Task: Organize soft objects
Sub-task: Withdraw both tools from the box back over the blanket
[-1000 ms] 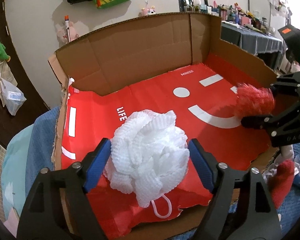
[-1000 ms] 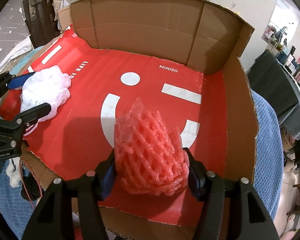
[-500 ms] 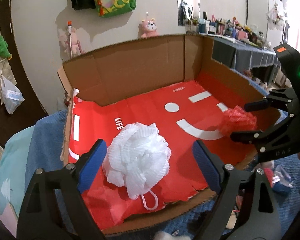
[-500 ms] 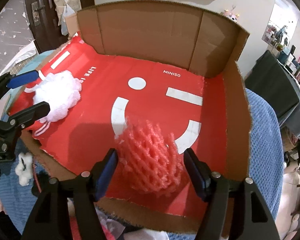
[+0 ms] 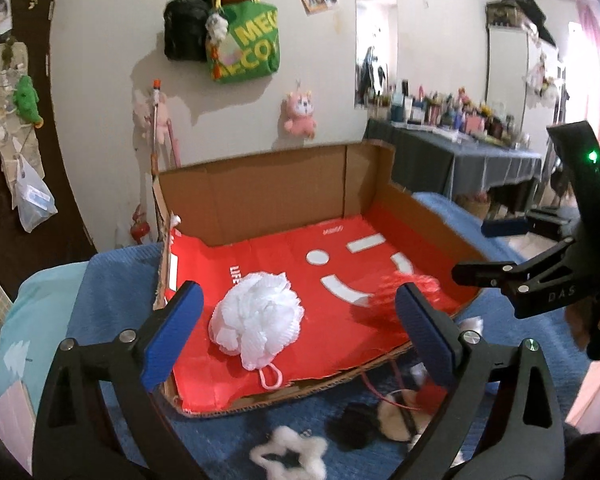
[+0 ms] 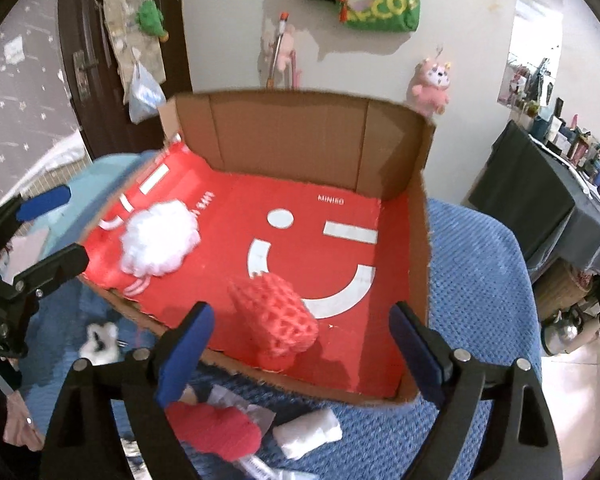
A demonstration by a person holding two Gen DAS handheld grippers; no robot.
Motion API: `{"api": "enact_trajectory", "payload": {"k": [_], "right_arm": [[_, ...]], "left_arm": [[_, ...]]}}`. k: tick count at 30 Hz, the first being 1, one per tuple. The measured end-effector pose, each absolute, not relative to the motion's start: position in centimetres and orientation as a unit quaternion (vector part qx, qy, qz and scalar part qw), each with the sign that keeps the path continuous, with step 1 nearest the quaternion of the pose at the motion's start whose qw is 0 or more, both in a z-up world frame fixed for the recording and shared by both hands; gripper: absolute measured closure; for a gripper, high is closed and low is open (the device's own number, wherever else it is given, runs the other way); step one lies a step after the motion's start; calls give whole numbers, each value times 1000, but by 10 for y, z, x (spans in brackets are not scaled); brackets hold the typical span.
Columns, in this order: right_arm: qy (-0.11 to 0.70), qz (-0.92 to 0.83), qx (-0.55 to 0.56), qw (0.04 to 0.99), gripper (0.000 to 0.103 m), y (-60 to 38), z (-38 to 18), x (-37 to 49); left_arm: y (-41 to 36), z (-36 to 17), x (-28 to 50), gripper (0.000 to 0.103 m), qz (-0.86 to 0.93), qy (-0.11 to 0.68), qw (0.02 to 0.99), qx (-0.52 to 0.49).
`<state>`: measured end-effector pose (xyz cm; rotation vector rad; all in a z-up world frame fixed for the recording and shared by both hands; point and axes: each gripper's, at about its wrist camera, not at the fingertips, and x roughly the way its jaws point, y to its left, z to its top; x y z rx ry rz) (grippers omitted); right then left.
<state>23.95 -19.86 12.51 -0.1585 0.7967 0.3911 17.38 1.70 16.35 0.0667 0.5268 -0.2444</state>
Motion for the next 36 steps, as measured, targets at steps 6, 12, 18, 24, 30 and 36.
{"api": "enact_trajectory", "payload": {"k": [6, 12, 18, 24, 30, 36], "right_arm": [[338, 192, -51, 920, 4, -211, 148, 199], [288, 194, -35, 937, 0, -219, 164, 149], [236, 184, -24, 954, 0, -226, 166, 97], [207, 160, -17, 965, 0, -233, 146, 64], [212, 136, -7, 968, 0, -236, 104, 41], [228, 108, -18, 968, 0, -232, 63, 31]], "left_arm": [[18, 182, 130, 0, -106, 201, 974, 21], [15, 185, 88, 0, -98, 170, 980, 11], [8, 173, 52, 0, -81, 152, 985, 13], [2, 146, 22, 0, -39, 150, 988, 10], [-3, 111, 12, 0, -32, 175, 984, 4], [-7, 80, 14, 0, -42, 217, 975, -3]]}}
